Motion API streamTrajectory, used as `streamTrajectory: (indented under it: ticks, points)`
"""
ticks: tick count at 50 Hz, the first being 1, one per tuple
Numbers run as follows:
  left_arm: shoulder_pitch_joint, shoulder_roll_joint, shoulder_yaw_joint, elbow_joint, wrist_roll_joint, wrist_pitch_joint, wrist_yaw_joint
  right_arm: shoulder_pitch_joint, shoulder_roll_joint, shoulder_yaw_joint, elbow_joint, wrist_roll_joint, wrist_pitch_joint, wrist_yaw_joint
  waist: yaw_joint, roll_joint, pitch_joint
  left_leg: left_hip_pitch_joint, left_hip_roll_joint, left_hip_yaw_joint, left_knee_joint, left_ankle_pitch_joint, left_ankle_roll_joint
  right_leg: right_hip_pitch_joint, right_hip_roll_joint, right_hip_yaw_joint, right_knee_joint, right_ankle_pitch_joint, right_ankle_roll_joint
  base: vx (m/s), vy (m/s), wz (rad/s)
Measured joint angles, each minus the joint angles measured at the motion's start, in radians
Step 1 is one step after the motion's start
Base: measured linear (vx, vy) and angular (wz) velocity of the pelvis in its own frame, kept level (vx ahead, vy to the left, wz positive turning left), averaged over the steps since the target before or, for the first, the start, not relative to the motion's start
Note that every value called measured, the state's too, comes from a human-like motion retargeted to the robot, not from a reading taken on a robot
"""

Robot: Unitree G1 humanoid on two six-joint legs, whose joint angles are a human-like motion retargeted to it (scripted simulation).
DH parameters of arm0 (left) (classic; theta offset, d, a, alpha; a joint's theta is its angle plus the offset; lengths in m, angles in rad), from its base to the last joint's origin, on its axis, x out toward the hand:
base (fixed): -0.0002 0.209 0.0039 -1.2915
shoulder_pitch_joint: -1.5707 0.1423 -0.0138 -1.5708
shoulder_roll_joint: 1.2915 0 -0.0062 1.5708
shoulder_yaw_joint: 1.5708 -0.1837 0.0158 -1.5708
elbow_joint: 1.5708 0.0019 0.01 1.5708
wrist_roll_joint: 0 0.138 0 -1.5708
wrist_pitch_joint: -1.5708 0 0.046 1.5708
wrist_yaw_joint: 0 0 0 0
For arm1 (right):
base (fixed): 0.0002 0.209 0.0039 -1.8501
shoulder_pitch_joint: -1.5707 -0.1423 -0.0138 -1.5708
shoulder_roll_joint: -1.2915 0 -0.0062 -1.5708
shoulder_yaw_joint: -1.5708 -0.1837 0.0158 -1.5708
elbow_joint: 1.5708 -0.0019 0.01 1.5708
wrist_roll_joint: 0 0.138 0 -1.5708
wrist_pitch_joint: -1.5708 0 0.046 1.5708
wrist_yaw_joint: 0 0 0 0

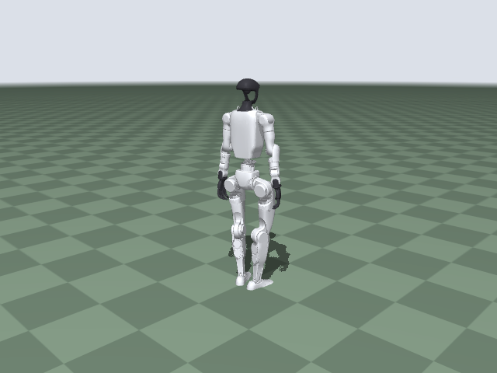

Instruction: Upper body actions

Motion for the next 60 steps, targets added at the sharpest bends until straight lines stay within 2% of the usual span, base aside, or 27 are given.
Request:
streamTrajectory:
  ticks: [7, 10, 13, 17, 20, 21, 22, 23, 25, 26, 27, 28, 30, 32, 36, 40, 47, 54, 60]
  points:
    - [-0.076, 0.055, -0.01, -0.005, -0.035, 0.038, 0.015, -0.077, -0.012, 0.006, -0.032, 0.031, -0.021, -0.013, -0.01, 0.039, -0.029, -0.048, 0.042, 0.017, -0.019, 0.019, -0.007, -0.11, 0.023, 0.167, 0.125, -0.003, -0.001, -0.04, -0.02, -0.11]
    - [-0.122, 0.07, -0.015, -0.014, -0.032, 0.049, 0.034, -0.097, -0.013, 0.006, -0.065, 0.056, -0.031, 0.002, -0.03, 0.063, -0.022, -0.057, 0.069, 0.004, -0.002, 0.019, -0.016, -0.094, -0.052, 0.065, 0.12, 0.023, -0.004, -0.04, -0.05, 0.32]
    - [-0.147, 0.069, -0.026, -0.034, -0.026, 0.044, 0.052, -0.104, -0.014, 0.008, -0.076, 0.074, -0.036, 0.0, -0.001, 0.069, -0.044, -0.062, 0.081, 0.015, 0.009, 0.009, -0.024, -0.071, -0.129, -0.033, 0.075, 0.132, -0.01, 0.04, -0.08, -0.09]
    - [-0.165, 0.06, -0.037, -0.065, -0.039, 0.026, 0.055, -0.122, -0.007, 0.012, -0.072, 0.078, -0.029, -0.002, 0.051, 0.05, -0.083, -0.098, 0.1, 0.022, 0.061, -0.02, -0.049, -0.082, -0.202, -0.06, 0.033, 0.222, 0.013, 0.06, -0.24, -0.21]
    - [-0.191, 0.062, -0.033, -0.077, -0.06, 0.006, 0.054, -0.15, 0.006, 0.023, -0.091, 0.078, -0.032, 0.008, 0.056, 0.03, -0.077, -0.15, 0.128, 0.01, 0.152, -0.06, -0.075, -0.092, -0.228, -0.044, 0.02, 0.257, 0.015, -0.08, -0.34, 0.23]
    - [-0.209, 0.067, -0.03, -0.085, -0.069, 0.0, 0.055, -0.166, 0.011, 0.031, -0.111, 0.076, -0.041, 0.012, 0.046, 0.009, -0.057, -0.183, 0.132, -0.001, 0.218, -0.087, -0.088, -0.088, -0.251, -0.043, 0.017, 0.26, 0.077, -0.2, -0.48, 0.68]
    - [-0.229, 0.073, -0.027, -0.091, -0.075, -0.007, 0.055, -0.183, 0.015, 0.038, -0.13, 0.074, -0.049, 0.015, 0.034, -0.008, -0.036, -0.218, 0.142, -0.015, 0.287, -0.114, -0.101, -0.084, -0.266, -0.049, 0.02, 0.241, 0.124, -0.27, -0.48, 0.98]
    - [-0.253, 0.08, -0.024, -0.097, -0.077, -0.013, 0.056, -0.201, 0.019, 0.043, -0.148, 0.071, -0.057, 0.014, 0.018, -0.015, -0.011, -0.257, 0.16, -0.038, 0.36, -0.141, -0.115, -0.08, -0.267, -0.069, 0.034, 0.18, 0.143, -0.29, -0.43, 0.96]
    - [-0.297, 0.097, -0.04, -0.118, -0.084, -0.023, 0.048, -0.237, 0.016, 0.055, -0.176, 0.071, -0.07, 0.013, 0.016, -0.021, 0.041, -0.311, 0.191, -0.076, 0.464, -0.179, -0.135, -0.089, -0.269, -0.127, 0.076, 0.039, 0.12, -0.29, -0.39, 0.54]
    - [-0.317, 0.103, -0.048, -0.128, -0.084, -0.02, 0.043, -0.26, 0.009, 0.059, -0.179, 0.066, -0.074, 0.016, 0.04, -0.03, 0.06, -0.332, 0.201, -0.076, 0.498, -0.19, -0.141, -0.129, -0.274, -0.146, 0.131, 0.013, 0.092, -0.28, -0.37, -0.22]
    - [-0.34, 0.105, -0.05, -0.138, -0.08, -0.017, 0.039, -0.287, 0.0, 0.058, -0.18, 0.059, -0.075, 0.02, 0.065, -0.036, 0.076, -0.357, 0.213, -0.074, 0.527, -0.199, -0.147, -0.189, -0.274, -0.119, 0.204, -0.018, 0.08, -0.31, -0.36, -0.65]
    - [-0.367, 0.099, -0.04, -0.147, -0.065, -0.012, 0.041, -0.322, -0.012, 0.049, -0.179, 0.051, -0.069, 0.027, 0.092, -0.036, 0.088, -0.387, 0.229, -0.069, 0.545, -0.202, -0.151, -0.286, -0.268, -0.002, 0.315, -0.056, 0.097, -0.41, -0.34, -0.69]
    - [-0.423, 0.087, -0.023, -0.16, -0.066, -0.027, 0.056, -0.395, -0.031, 0.046, -0.191, 0.038, -0.066, 0.042, 0.125, -0.042, 0.113, -0.454, 0.257, -0.05, 0.587, -0.209, -0.162, -0.408, -0.248, 0.099, 0.404, -0.093, 0.097, -0.53, -0.25, -0.77]
    - [-0.466, 0.115, -0.022, -0.173, -0.115, -0.041, 0.036, -0.481, -0.044, 0.067, -0.2, 0.032, -0.072, 0.047, 0.119, -0.054, 0.141, -0.524, 0.28, -0.023, 0.644, -0.222, -0.171, -0.499, -0.284, 0.032, 0.471, -0.111, 0.049, -0.48, -0.17, -0.57]
    - [-0.542, 0.149, -0.014, -0.19, -0.14, -0.028, 0.026, -0.602, -0.06, 0.082, -0.231, 0.034, -0.083, 0.061, 0.049, 0.006, 0.149, -0.707, 0.325, -0.082, 0.753, -0.238, -0.172, -0.66, -0.23, 0.051, 0.593, -0.161, 0.038, -0.38, -0.09, 0.2]
    - [-0.633, 0.169, -0.028, -0.184, -0.1, -0.021, 0.019, -0.653, -0.076, 0.055, -0.283, 0.042, -0.095, 0.073, 0.066, -0.007, 0.165, -0.834, 0.348, -0.076, 0.876, -0.269, -0.176, -0.814, -0.225, 0.096, 0.746, -0.222, 0.018, -0.25, -0.06, -0.12]
    - [-0.703, 0.183, -0.039, -0.193, -0.11, -0.026, 0.021, -0.692, -0.088, 0.04, -0.292, 0.049, -0.101, 0.067, 0.072, -0.003, 0.176, -0.968, 0.372, -0.105, 1.038, -0.331, -0.172, -0.96, -0.21, 0.114, 0.937, -0.306, -0.007, -0.1, -0.02, -0.01]
    - [-0.694, 0.192, -0.039, -0.184, -0.091, -0.022, 0.016, -0.685, -0.078, 0.034, -0.279, 0.029, -0.099, 0.061, 0.075, 0.004, 0.176, -0.989, 0.383, -0.124, 1.108, -0.374, -0.171, -0.982, -0.206, 0.111, 1.008, -0.341, -0.013, 0.02, 0.01, 0.0]
    - [-0.618, 0.163, -0.009, -0.198, -0.09, -0.025, 0.0, -0.626, -0.065, 0.027, -0.254, 0.022, -0.085, 0.064, 0.068, 0.014, 0.164, -0.889, 0.367, -0.121, 1.006, -0.344, -0.172, -0.851, -0.22, 0.093, 0.872, -0.292, 0.021, 0.1, 0.09, 0.06]
